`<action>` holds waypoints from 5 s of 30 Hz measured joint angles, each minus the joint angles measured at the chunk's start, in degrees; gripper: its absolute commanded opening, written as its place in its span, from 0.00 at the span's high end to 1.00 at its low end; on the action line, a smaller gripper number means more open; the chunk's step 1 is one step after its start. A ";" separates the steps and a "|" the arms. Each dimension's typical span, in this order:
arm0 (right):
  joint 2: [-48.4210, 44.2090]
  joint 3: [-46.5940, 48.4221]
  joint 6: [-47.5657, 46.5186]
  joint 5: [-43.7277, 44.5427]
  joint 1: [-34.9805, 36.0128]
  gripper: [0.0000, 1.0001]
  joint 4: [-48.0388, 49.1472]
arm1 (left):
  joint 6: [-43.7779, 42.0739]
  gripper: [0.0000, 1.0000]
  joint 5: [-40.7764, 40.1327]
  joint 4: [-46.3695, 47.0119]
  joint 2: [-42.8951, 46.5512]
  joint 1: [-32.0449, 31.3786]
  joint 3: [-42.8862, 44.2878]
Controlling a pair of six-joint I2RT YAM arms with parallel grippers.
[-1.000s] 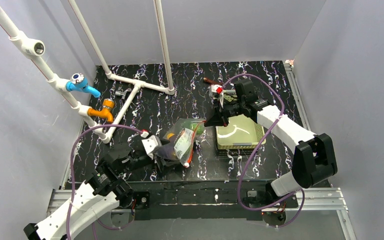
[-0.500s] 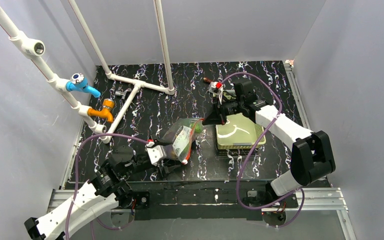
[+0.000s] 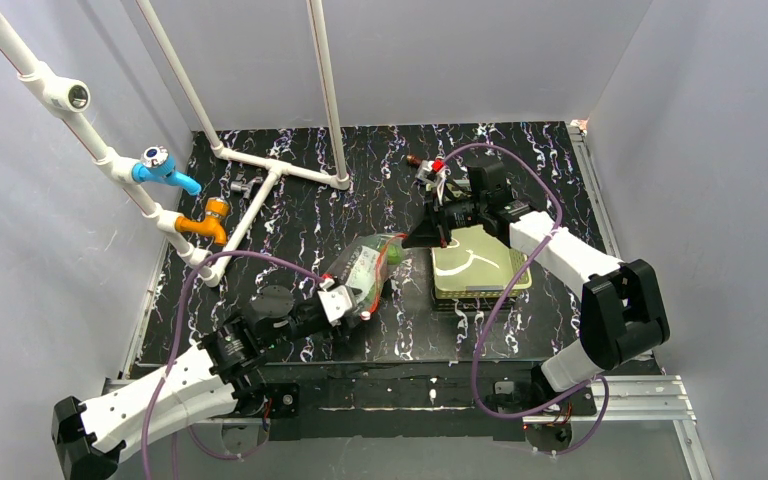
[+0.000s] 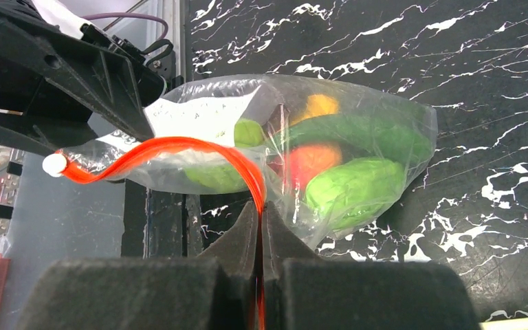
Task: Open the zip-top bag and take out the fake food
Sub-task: Pick up the zipper food storage bag at the center of the board, then unzip the zipper food storage bag at the center of the board.
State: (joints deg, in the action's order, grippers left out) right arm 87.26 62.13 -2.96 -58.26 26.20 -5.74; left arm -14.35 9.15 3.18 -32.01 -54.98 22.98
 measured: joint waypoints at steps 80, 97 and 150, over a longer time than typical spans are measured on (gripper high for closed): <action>-0.46 32.57 -58.95 -1.03 18.05 0.02 -65.48 | 20.87 1.00 -4.28 -2.36 -5.03 -0.28 9.11; 2.64 34.99 -58.73 3.78 20.20 0.02 -64.83 | 22.27 1.00 -1.46 -2.34 -6.23 0.04 9.22; 5.22 35.45 -38.58 12.07 27.19 0.68 -49.18 | 27.91 1.00 -0.79 1.46 -5.75 2.01 9.75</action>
State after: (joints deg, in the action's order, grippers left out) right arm 92.49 97.58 -41.54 -46.19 53.39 -54.92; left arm 13.56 8.36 4.64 -37.76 -52.97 32.73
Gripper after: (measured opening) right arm 0.366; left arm 0.009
